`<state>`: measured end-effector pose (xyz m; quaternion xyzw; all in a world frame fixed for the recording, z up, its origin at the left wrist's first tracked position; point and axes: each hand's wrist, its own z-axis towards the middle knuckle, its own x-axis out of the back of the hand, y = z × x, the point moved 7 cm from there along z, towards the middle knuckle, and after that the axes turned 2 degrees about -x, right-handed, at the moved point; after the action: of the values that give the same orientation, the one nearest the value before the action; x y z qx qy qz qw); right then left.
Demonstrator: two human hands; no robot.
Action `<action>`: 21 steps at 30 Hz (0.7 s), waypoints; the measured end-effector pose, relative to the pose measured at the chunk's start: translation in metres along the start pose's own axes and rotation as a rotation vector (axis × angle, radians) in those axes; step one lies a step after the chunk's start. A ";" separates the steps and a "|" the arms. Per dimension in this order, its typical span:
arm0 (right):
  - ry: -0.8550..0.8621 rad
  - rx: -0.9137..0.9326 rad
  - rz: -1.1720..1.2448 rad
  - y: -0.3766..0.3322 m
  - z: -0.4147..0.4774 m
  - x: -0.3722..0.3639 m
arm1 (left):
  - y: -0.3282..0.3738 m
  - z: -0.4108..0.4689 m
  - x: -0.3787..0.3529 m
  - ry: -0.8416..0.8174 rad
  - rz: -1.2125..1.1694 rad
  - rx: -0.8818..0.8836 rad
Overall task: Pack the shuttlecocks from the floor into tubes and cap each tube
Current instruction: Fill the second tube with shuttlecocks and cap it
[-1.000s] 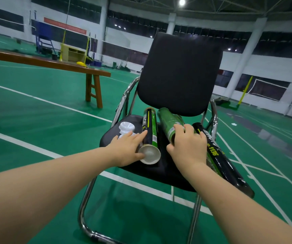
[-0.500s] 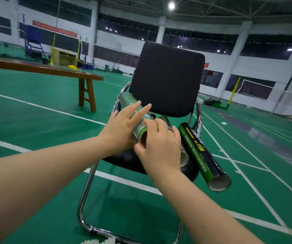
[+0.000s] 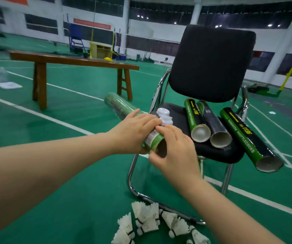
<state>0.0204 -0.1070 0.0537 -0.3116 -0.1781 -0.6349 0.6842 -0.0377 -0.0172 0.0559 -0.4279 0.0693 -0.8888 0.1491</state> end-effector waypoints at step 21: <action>-0.814 -0.155 0.427 -0.002 -0.174 -0.152 | 0.060 -0.202 -0.123 -0.608 -0.259 0.233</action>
<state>-0.0275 -0.1056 -0.1722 -0.6150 -0.3160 -0.3176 0.6488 -0.1109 -0.0351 -0.1766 -0.6582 -0.1349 -0.7343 0.0968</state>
